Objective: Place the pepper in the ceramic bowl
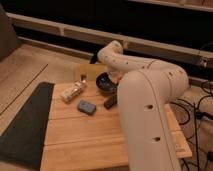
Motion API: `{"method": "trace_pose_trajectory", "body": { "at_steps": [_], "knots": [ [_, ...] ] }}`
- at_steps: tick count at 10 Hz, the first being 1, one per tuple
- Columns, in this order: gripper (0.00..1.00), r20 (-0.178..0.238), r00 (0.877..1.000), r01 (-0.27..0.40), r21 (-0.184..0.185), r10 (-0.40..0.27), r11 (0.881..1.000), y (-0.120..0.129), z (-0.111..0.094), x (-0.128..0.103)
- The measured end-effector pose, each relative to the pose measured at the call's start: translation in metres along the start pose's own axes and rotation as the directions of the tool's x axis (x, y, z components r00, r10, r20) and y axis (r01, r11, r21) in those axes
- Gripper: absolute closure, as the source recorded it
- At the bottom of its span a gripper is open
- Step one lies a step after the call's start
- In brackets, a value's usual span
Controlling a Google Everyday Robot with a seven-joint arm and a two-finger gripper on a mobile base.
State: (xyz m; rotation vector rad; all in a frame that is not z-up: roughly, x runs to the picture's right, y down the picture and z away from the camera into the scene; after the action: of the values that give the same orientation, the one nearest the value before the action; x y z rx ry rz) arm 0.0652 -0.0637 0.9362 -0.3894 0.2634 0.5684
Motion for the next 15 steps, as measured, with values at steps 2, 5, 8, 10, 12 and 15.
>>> {"method": "trace_pose_trajectory", "body": {
  "at_steps": [2,5,8,10,12,15],
  "knots": [
    [1.0,0.054,0.997,0.054,-0.04,-0.052,0.998,0.005,0.007,-0.017],
    [0.89,0.083,0.994,0.08,-0.056,-0.075,0.995,0.007,0.009,-0.024],
    [0.62,0.082,0.994,0.08,-0.057,-0.075,0.995,0.007,0.01,-0.024],
    [0.4,0.082,0.994,0.079,-0.057,-0.074,0.995,0.007,0.01,-0.024],
    [0.24,0.082,0.994,0.079,-0.057,-0.074,0.995,0.007,0.01,-0.023],
    [0.2,0.081,0.994,0.078,-0.057,-0.074,0.995,0.007,0.01,-0.023]
  ]
}}
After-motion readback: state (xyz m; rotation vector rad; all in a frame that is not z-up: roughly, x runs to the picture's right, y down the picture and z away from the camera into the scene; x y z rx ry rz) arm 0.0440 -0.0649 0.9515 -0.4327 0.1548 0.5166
